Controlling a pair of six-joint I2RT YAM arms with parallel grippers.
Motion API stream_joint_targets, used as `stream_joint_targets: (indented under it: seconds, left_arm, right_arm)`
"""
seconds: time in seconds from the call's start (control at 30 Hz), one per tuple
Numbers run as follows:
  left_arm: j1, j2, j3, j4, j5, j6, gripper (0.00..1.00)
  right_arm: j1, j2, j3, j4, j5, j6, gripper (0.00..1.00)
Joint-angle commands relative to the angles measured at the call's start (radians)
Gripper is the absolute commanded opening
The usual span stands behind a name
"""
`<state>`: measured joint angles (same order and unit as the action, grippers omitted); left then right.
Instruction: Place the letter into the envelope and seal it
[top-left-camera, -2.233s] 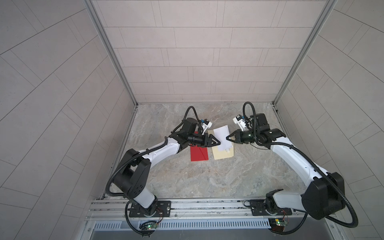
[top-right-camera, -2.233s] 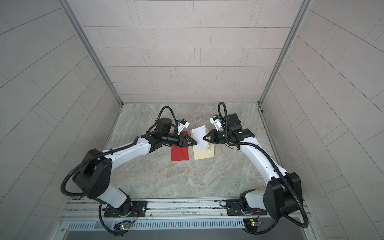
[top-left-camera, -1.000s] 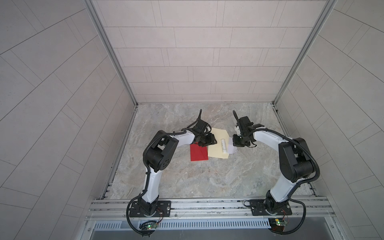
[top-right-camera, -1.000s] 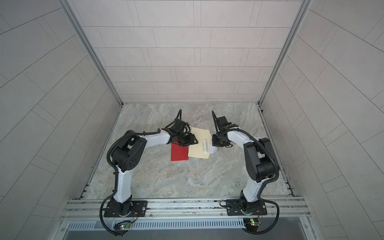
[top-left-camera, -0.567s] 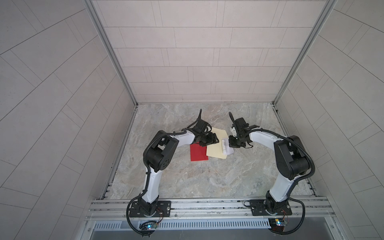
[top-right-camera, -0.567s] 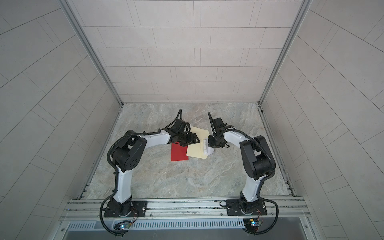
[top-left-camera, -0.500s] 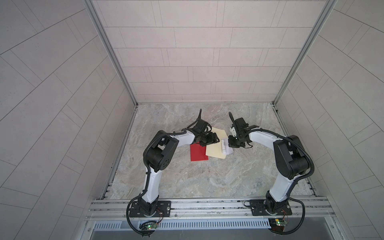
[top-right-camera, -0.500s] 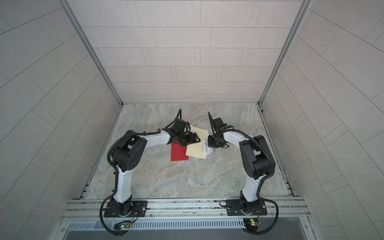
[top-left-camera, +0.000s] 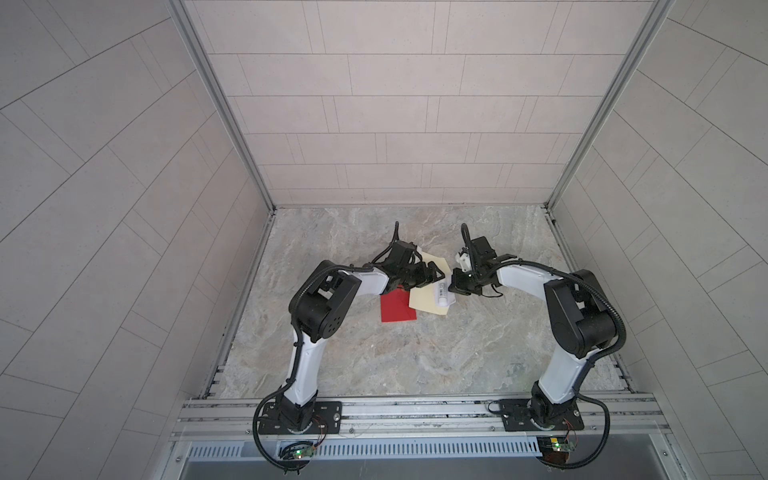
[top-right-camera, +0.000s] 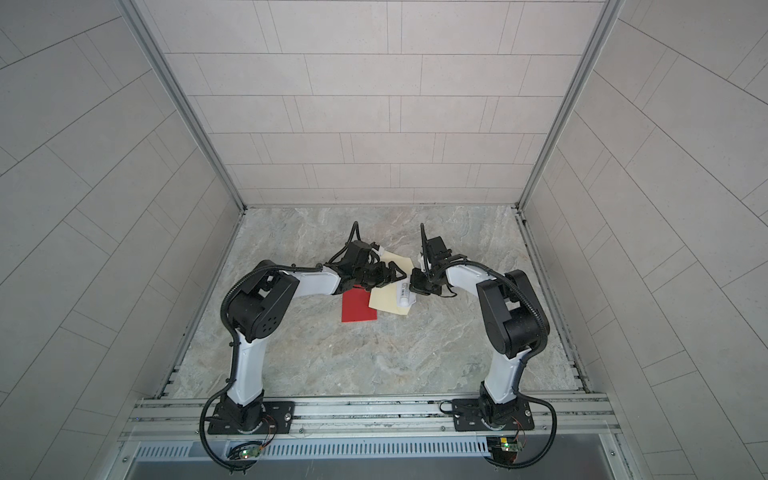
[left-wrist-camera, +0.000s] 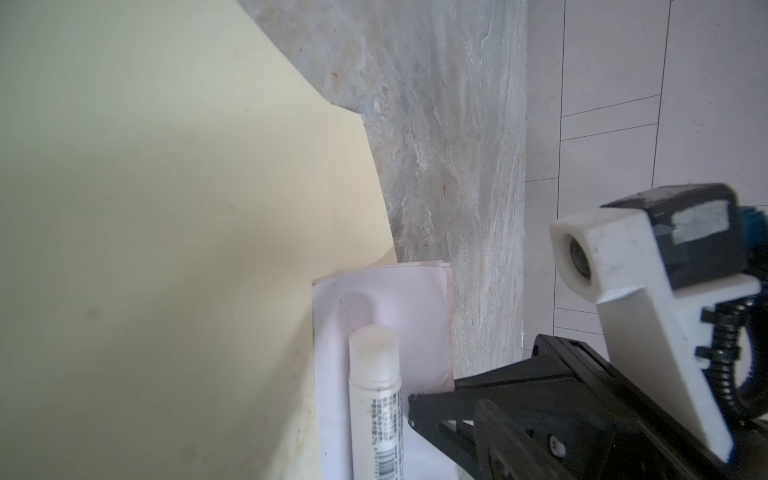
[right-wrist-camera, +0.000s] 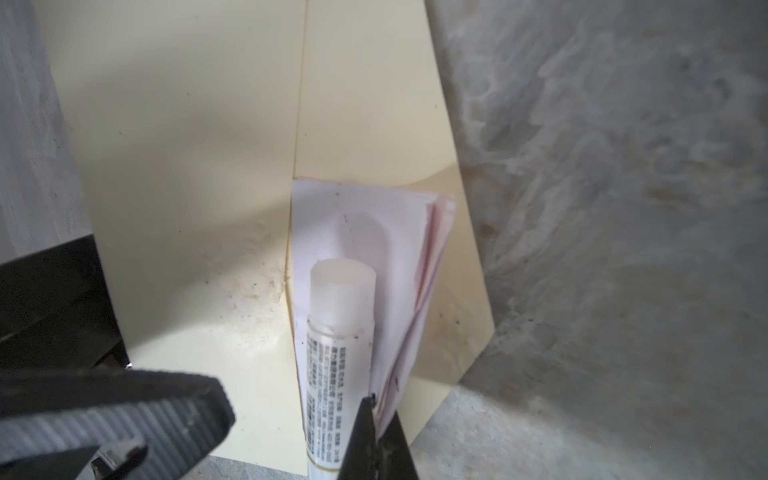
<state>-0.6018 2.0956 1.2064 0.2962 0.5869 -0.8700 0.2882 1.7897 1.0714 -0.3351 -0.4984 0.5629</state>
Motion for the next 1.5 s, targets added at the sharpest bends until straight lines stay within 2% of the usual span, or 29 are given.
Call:
stream_joint_targets:
  seconds: [0.0,0.23,0.4,0.77,1.3,1.47]
  left_arm:
    - [0.005,0.057,-0.060,-0.057,-0.029,-0.033,0.88]
    - [0.015,0.025,-0.077,-0.087,-0.034,-0.003,0.89]
    - [0.018,0.011,-0.126,-0.047,-0.051,-0.013,0.89]
    - [0.017,0.036,-0.223,0.193,-0.059,-0.113,0.89]
    - [0.021,0.067,-0.227,0.261,-0.044,-0.140,0.89]
    - [0.028,0.067,-0.242,0.276,-0.034,-0.138,0.89]
  right_arm:
    - [0.008,0.014,-0.003,-0.005,0.005,0.016,0.00]
    - [0.007,0.030,-0.008,0.008,0.011,0.042,0.00]
    - [0.008,0.031,-0.026,0.072,-0.006,0.107,0.00]
    - [0.012,0.006,-0.073,0.216,-0.049,0.268,0.00]
    - [0.058,0.023,-0.064,0.280,-0.125,0.280,0.00]
    - [0.047,0.009,-0.068,0.222,-0.040,0.258,0.00]
